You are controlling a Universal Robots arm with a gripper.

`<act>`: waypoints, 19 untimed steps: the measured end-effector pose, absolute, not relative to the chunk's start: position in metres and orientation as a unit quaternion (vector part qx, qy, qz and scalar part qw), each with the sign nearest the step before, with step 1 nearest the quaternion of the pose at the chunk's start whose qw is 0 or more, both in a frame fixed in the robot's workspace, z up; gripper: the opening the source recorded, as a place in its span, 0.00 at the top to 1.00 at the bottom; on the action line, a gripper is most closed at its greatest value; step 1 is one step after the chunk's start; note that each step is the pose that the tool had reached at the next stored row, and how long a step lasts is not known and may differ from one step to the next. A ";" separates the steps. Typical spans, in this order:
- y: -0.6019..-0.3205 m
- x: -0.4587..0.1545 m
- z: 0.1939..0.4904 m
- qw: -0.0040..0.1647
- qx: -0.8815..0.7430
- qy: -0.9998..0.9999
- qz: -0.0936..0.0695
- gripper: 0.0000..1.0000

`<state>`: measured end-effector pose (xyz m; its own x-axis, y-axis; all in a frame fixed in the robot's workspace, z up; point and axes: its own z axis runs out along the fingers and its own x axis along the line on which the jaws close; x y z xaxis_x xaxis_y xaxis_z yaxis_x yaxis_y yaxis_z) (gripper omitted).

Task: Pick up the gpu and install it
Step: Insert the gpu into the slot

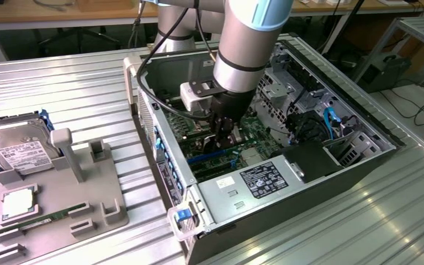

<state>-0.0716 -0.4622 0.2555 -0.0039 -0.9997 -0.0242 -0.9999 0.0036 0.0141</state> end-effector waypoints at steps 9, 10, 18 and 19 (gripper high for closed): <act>-0.461 -0.072 0.255 0.004 -0.706 0.708 0.013 0.73; -0.461 -0.072 0.255 0.003 -0.706 0.708 0.013 0.73; -0.461 -0.072 0.254 0.003 -0.707 0.707 0.013 0.73; -0.461 -0.072 0.254 0.004 -0.707 0.707 0.014 0.73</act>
<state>-0.0718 -0.4608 0.2536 0.0003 -0.9997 -0.0243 -0.9999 -0.0006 0.0141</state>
